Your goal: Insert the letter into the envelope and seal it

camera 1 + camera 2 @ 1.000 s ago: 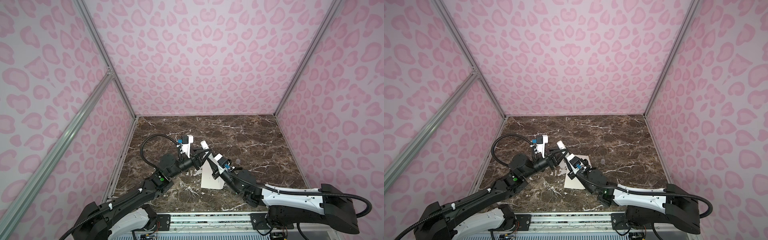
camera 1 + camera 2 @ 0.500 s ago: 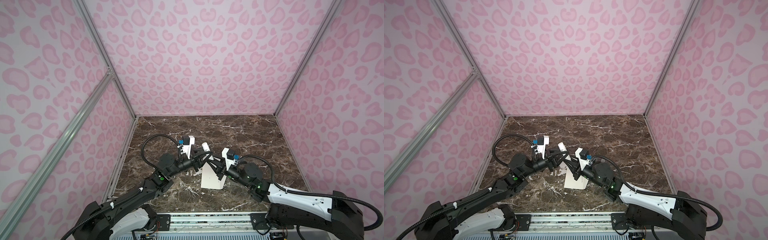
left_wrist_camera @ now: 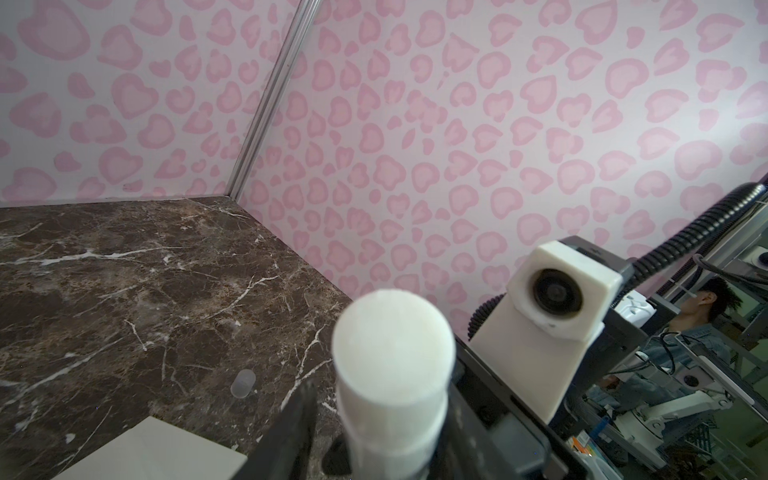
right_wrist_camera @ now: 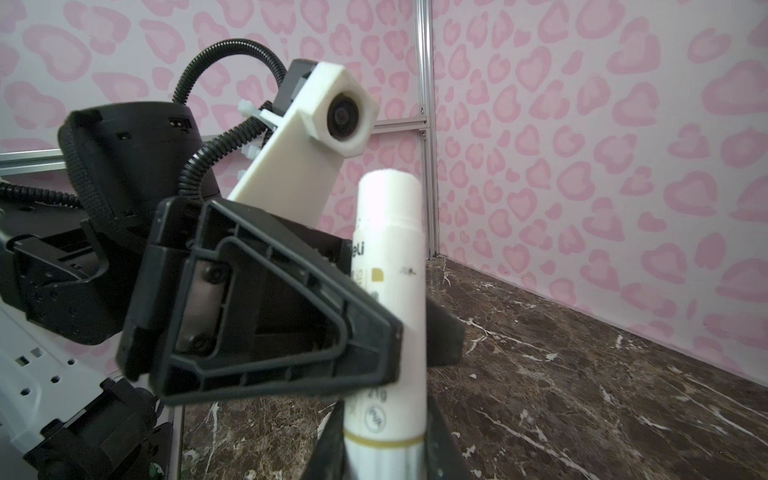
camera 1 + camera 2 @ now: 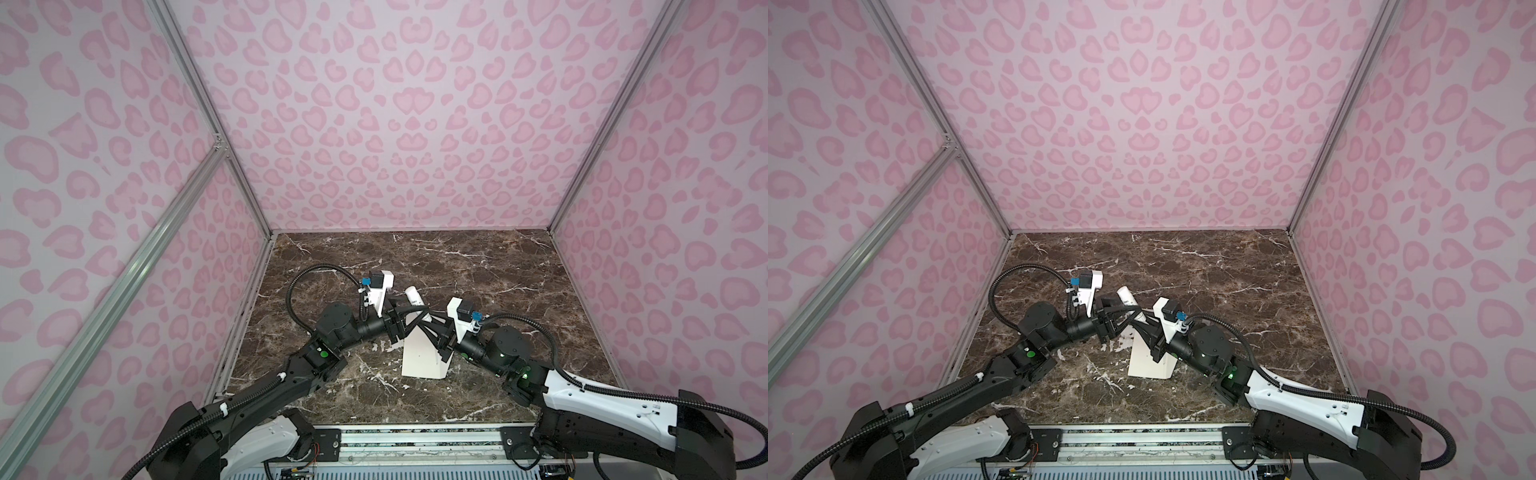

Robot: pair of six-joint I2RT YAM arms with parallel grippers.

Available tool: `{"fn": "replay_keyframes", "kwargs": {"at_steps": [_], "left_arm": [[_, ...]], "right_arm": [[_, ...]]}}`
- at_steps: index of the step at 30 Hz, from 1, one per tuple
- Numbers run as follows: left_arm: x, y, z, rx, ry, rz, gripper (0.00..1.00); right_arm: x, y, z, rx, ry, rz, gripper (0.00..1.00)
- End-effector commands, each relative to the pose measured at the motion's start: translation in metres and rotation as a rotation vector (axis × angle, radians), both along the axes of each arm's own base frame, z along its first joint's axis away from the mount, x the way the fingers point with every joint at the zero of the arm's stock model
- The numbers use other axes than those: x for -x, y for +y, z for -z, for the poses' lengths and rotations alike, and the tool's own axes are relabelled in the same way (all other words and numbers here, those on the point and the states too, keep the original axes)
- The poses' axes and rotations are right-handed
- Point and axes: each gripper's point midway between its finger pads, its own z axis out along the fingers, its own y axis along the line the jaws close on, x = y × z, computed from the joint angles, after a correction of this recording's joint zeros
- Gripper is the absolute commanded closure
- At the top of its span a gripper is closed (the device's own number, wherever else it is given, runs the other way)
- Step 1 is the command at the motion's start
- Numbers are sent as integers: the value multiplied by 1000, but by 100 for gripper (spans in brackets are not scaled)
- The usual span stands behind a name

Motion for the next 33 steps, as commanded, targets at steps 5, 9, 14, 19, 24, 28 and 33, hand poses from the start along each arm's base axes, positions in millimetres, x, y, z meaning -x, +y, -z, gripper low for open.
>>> {"fn": "replay_keyframes", "kwargs": {"at_steps": [5, 9, 14, 19, 24, 28, 33], "left_arm": [[0, 0, -16, 58, -7, 17, 43], [0, 3, -20, 73, -5, 16, 47], [1, 7, -23, 94, 4, 22, 51], [0, 8, -23, 106, 17, 27, 55], [-1, 3, -19, 100, 37, 50, 60], [0, 2, -17, 95, 48, 61, 68], [-3, 2, -14, 90, 78, 56, 79]], "right_arm": [[3, 0, 5, 37, -20, -2, 94], [2, -2, 8, 50, -19, 10, 94], [2, -6, 10, 64, -26, 20, 94], [4, -8, 13, 78, -26, 22, 94], [4, -10, 14, 87, -26, 23, 94], [4, -11, 16, 98, -29, 27, 94], [6, -15, 16, 104, -55, 32, 85]]}}
